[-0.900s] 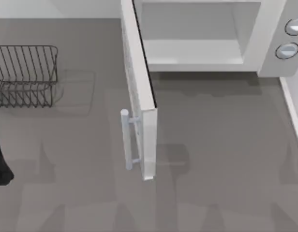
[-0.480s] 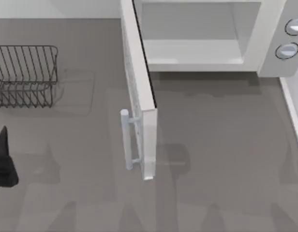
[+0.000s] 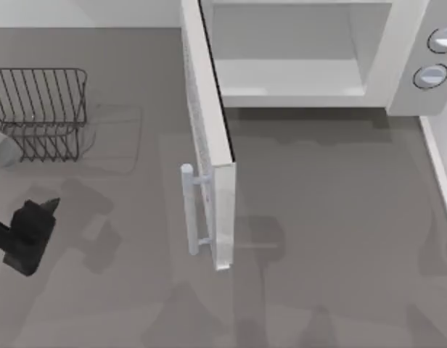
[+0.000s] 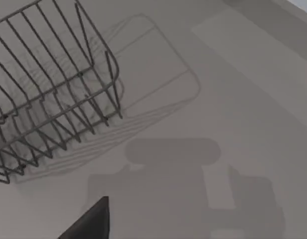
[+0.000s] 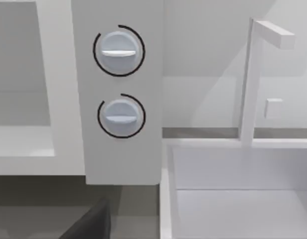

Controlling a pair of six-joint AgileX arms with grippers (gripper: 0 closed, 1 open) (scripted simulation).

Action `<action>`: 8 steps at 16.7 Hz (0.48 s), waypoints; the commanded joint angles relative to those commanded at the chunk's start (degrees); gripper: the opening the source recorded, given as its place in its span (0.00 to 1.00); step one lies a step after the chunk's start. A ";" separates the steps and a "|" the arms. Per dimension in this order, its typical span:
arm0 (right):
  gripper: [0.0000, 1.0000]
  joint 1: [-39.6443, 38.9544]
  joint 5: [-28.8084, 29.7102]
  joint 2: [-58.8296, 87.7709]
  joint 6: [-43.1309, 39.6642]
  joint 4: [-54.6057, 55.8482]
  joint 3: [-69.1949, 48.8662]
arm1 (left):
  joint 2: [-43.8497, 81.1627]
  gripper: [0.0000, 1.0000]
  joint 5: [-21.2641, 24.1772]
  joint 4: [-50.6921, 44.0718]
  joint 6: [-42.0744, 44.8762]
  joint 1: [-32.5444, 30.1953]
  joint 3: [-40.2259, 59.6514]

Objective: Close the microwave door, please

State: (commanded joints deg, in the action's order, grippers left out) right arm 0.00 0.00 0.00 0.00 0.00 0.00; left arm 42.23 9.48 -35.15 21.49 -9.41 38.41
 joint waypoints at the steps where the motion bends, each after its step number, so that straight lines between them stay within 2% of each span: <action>1: 1.00 0.00 0.00 0.00 0.00 0.00 0.00 | 5.13 1.00 1.07 -4.52 2.44 -1.05 4.97; 8: 1.00 0.00 0.00 0.00 0.00 0.00 0.00 | 38.75 1.00 8.69 -34.33 18.90 -8.01 42.01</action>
State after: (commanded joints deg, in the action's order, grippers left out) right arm 0.00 0.00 0.00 0.00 0.00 0.00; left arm 80.99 18.18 -69.48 40.39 -17.42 80.42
